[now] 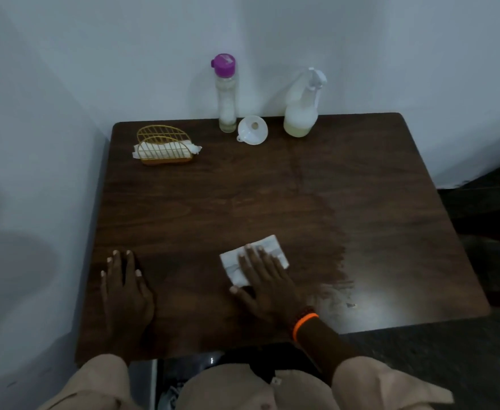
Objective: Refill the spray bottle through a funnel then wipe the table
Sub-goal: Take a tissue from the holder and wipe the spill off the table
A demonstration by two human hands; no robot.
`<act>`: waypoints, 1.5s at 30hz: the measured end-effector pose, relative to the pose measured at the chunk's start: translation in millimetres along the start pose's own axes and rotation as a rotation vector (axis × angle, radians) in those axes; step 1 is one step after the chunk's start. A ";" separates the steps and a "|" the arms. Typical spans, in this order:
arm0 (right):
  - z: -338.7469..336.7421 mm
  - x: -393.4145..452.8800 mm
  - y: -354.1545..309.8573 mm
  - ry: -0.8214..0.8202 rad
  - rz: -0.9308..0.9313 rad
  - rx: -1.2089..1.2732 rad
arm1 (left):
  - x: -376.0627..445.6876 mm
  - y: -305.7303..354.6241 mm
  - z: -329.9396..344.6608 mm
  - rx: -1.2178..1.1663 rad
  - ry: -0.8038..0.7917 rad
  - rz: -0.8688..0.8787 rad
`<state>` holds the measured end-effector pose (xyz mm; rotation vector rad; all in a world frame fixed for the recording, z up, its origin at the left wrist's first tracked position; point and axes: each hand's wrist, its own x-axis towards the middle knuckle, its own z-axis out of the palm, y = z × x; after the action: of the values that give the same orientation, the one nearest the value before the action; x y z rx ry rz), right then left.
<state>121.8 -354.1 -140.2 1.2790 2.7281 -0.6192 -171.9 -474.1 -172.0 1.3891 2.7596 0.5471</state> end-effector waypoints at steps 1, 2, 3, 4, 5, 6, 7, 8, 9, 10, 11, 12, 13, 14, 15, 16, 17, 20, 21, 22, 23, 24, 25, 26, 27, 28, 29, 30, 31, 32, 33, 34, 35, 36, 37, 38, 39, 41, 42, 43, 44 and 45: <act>-6.5 -6.9 16.7 0.008 0.052 -0.009 | 0.4 0.4 0.3 -0.002 -0.005 -0.002; -12.4 -14.4 33.3 0.012 0.106 -0.017 | 0.3 0.9 0.5 0.000 -0.005 -0.001; -17.1 -22.6 49.4 0.013 0.160 -0.026 | 0.1 1.5 0.9 0.004 -0.002 0.003; -20.8 -30.3 64.0 0.009 0.216 -0.028 | -0.1 2.1 1.0 0.009 0.001 0.008; -23.9 -37.9 76.6 0.003 0.271 -0.019 | -0.3 2.3 0.8 0.011 0.002 0.010; -25.0 -44.8 86.6 -0.009 0.320 0.001 | -0.1 2.9 0.8 0.011 0.000 0.010; -26.0 -50.3 92.7 -0.021 0.358 0.025 | 0.0 3.0 0.8 0.008 -0.001 0.006; -25.4 -54.6 95.2 -0.033 0.387 0.049 | 0.3 3.5 0.8 0.006 -0.002 0.002; -25.1 -56.9 94.5 -0.045 0.409 0.070 | 0.5 4.4 1.1 0.005 -0.005 0.000; -23.3 -57.8 90.8 -0.054 0.425 0.085 | 0.4 4.8 1.1 0.008 -0.005 0.001; -22.5 -57.0 85.1 -0.060 0.432 0.093 | 0.2 5.3 1.2 0.012 0.000 0.003; -20.9 -54.7 77.6 -0.064 0.430 0.100 | 0.2 5.1 1.1 0.015 0.006 0.005; -19.6 -52.0 68.7 -0.069 0.420 0.110 | 0.2 4.8 1.0 0.016 0.010 0.005; -17.4 -49.2 58.8 -0.076 0.404 0.119 | 0.2 4.7 0.7 0.015 0.008 0.006; -14.6 -46.7 48.4 -0.082 0.382 0.119 | 0.5 3.8 0.3 0.013 0.004 0.007; -11.3 -44.4 37.5 -0.081 0.356 0.109 | 1.1 3.7 0.1 0.011 0.002 0.009; -8.4 -41.7 25.6 -0.078 0.330 0.095 | 1.0 3.6 0.2 0.009 0.002 0.010; 3.6 -31.4 -17.4 -0.058 0.239 0.078 | -0.1 3.9 0.5 0.009 0.004 0.016; 8.5 -27.8 -34.0 -0.049 0.196 0.075 | 0.1 3.3 0.2 0.010 0.008 0.019; 15.1 -24.9 -51.0 -0.047 0.150 0.075 | 0.1 2.7 0.4 0.010 0.011 0.018; 22.8 -22.7 -67.7 -0.046 0.100 0.080 | 0.0 2.3 0.6 0.009 0.016 0.016; 31.3 -20.8 -83.3 -0.044 0.045 0.089 | 0.1 2.1 0.9 0.008 0.019 0.017; 39.4 -20.2 -97.7 -0.043 -0.008 0.102 | 0.0 1.8 1.1 0.007 0.018 0.020; 46.2 -20.0 -109.9 -0.044 -0.055 0.107 | 0.6 1.6 1.5 0.006 0.012 0.027; 51.3 -20.6 -118.7 -0.051 -0.093 0.099 | 0.9 1.1 2.0 0.006 0.007 0.032; 54.0 -21.6 -123.8 -0.055 -0.117 0.082 | 0.9 0.7 2.7 0.008 0.005 0.033; 54.9 -22.4 -124.8 -0.055 -0.134 0.065 | 1.4 0.9 3.4 0.014 0.007 0.033; 54.8 -23.8 -121.9 -0.055 -0.150 0.053 | 1.3 0.8 3.8 0.019 0.008 0.030; 52.5 -25.6 -116.6 -0.054 -0.165 0.048 | 1.6 0.6 4.1 0.020 0.007 0.027; 50.3 -27.5 -108.9 -0.052 -0.176 0.045 | 1.5 0.3 4.5 0.019 0.004 0.024; 47.8 -30.1 -100.4 -0.049 -0.180 0.041 | 0.9 -0.2 4.9 0.019 0.002 0.022; 44.2 -33.3 -91.7 -0.045 -0.172 0.040 | 0.5 -0.5 5.1 0.019 0.005 0.024; 41.0 -37.6 -82.8 -0.038 -0.154 0.042 | 0.3 -0.5 5.2 0.021 0.013 0.029; 38.1 -42.4 -73.9 -0.032 -0.129 0.042 | 0.4 -0.9 5.5 0.022 0.022 0.032; 34.8 -48.4 -64.6 -0.031 -0.098 0.040 | 0.1 -0.8 5.7 0.021 0.028 0.032; 31.4 -54.6 -54.7 -0.036 -0.061 0.040 | -0.1 -0.8 6.3 0.020 0.027 0.029; 27.7 -60.8 -44.6 -0.043 -0.021 0.042 | -0.3 -1.2 6.5 0.020 0.024 0.024; 19.9 -73.5 -22.6 -0.059 0.060 0.042 | -0.1 -1.0 6.4 0.020 0.018 0.022; 16.8 -80.1 -11.2 -0.072 0.100 0.041 | 0.4 -0.6 6.0 0.021 0.018 0.022; 14.3 -86.6 -0.3 -0.083 0.140 0.043 | 0.9 -0.2 5.8 0.021 0.018 0.023; 11.6 -93.3 10.0 -0.081 0.183 0.048 | 1.2 0.1 5.4 0.023 0.016 0.022; 9.9 -100.4 20.2 -0.070 0.231 0.054 | 1.0 0.8 5.3 0.024 0.011 0.021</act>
<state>201.4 -418.9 -133.4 1.5245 2.4753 -0.7026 -171.0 -471.3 -176.5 1.4258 2.7729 0.5253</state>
